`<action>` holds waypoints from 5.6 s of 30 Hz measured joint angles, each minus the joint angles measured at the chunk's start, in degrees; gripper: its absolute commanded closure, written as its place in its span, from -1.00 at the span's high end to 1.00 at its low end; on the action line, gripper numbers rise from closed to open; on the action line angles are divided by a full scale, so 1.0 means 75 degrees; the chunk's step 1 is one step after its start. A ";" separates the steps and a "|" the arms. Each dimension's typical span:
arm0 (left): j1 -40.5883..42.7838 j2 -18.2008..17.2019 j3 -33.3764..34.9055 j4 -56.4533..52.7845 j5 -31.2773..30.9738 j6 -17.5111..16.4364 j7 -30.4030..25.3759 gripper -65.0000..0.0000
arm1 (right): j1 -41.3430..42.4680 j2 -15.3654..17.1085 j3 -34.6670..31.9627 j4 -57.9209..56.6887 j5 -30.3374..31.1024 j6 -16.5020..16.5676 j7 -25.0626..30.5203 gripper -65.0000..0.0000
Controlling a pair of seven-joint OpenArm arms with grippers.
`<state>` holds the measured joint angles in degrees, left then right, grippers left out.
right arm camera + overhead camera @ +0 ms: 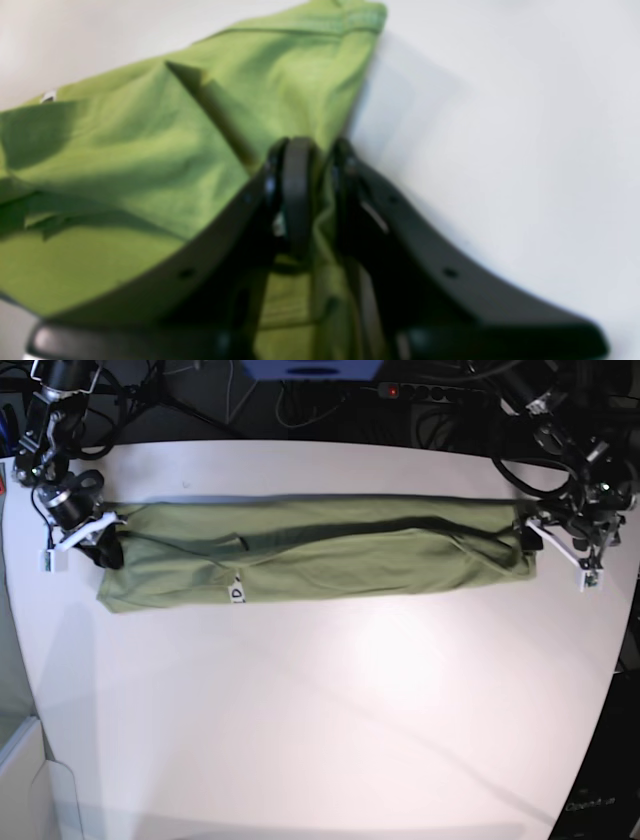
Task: Fold the T-shirt properly
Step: 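Open the left gripper and regrasp the strip end beside it, then carry the strip end with the left gripper toward the right gripper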
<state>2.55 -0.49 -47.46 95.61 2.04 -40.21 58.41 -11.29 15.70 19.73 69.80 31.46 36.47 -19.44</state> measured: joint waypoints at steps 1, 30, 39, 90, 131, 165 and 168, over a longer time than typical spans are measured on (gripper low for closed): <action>-0.0076 0.0003 -0.0003 -0.0154 0.0020 0.0003 0.0023 0.64 | 0.0000 0.0000 0.0000 0.0000 0.0000 0.0000 0.0000 -0.77; -0.0708 -0.0035 -0.0058 -0.2451 -0.0691 0.0041 -0.1145 -0.47 | 0.0152 0.0082 -0.0221 -0.0058 -0.0032 -0.0003 -0.0006 -0.77; -0.0638 0.0256 -0.0003 -0.1906 -0.0592 0.0009 -0.0688 -0.92 | 0.0172 0.0085 -0.0306 -0.0055 -0.0032 -0.0006 -0.0003 -0.77; 0.0175 0.1215 0.7128 0.1204 0.1195 -0.0012 -0.0017 -0.92 | 0.0192 0.0064 -0.0580 -0.0020 0.0000 -0.0041 0.0052 -0.77; 0.0382 0.1209 0.7157 0.0239 -0.2667 0.6796 -0.0058 -0.95 | 0.0166 0.0064 -0.0586 -0.0009 0.0003 -0.0038 0.0052 -0.77; 0.0003 0.1169 0.8067 0.0105 -0.3378 0.7749 -0.1017 -0.94 | 0.0146 0.0061 -0.0586 -0.0006 0.0026 -0.0035 0.0052 -0.77; 0.0003 0.1195 0.8358 0.0105 -0.3436 0.7691 -0.0965 -0.93 | 0.0146 0.0061 -0.0586 -0.0006 0.0026 -0.0035 0.0052 -0.77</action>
<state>2.57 8.47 15.22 96.40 -23.73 17.47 51.18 -10.20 16.16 15.33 69.76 31.66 36.21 -19.05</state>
